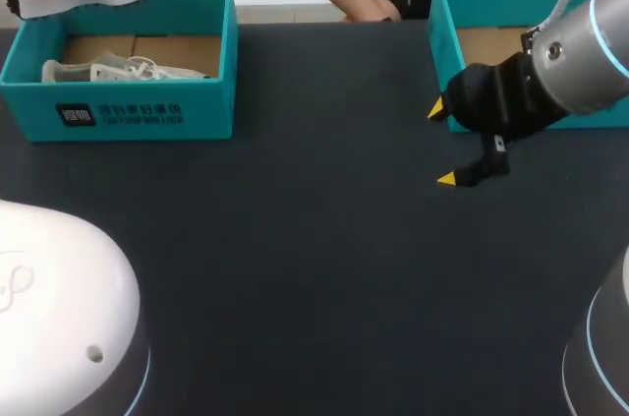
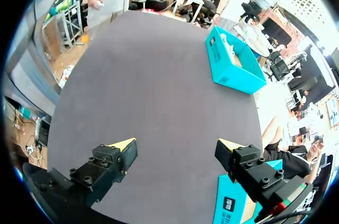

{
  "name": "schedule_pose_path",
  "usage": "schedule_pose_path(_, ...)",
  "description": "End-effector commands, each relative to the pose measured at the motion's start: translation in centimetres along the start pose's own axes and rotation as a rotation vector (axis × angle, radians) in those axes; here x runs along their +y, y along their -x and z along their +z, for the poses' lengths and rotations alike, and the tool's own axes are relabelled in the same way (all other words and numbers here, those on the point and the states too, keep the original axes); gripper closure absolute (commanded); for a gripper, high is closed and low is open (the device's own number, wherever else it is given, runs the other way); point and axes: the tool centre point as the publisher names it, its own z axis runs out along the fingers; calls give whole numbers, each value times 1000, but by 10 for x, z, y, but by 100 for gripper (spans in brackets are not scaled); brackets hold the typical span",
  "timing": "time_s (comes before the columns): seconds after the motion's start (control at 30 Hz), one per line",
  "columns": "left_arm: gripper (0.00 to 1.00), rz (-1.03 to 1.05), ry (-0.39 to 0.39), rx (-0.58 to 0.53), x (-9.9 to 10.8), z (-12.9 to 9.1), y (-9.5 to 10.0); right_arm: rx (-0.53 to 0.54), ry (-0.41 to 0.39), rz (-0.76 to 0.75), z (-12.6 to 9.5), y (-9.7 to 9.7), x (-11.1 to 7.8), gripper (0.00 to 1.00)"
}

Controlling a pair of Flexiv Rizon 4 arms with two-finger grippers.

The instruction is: Take the shoe out of the shoebox, open the shoe tongue, remove and reinsert the insole, then place the shoe into the shoebox

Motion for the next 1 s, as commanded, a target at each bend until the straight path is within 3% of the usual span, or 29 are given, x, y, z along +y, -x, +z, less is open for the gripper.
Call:
schedule_pose_path(0.03,100,141,38,-22,5,7,-6,-2,-3,1,1,-1,0,0)
schedule_pose_path(0.3,100,235,55,-37,12,16,-1,-2,-3,1,1,-1,0,0)
schedule_pose_path(1.0,100,255,68,-47,41,88,59,-2,-3,1,1,-1,0,0)
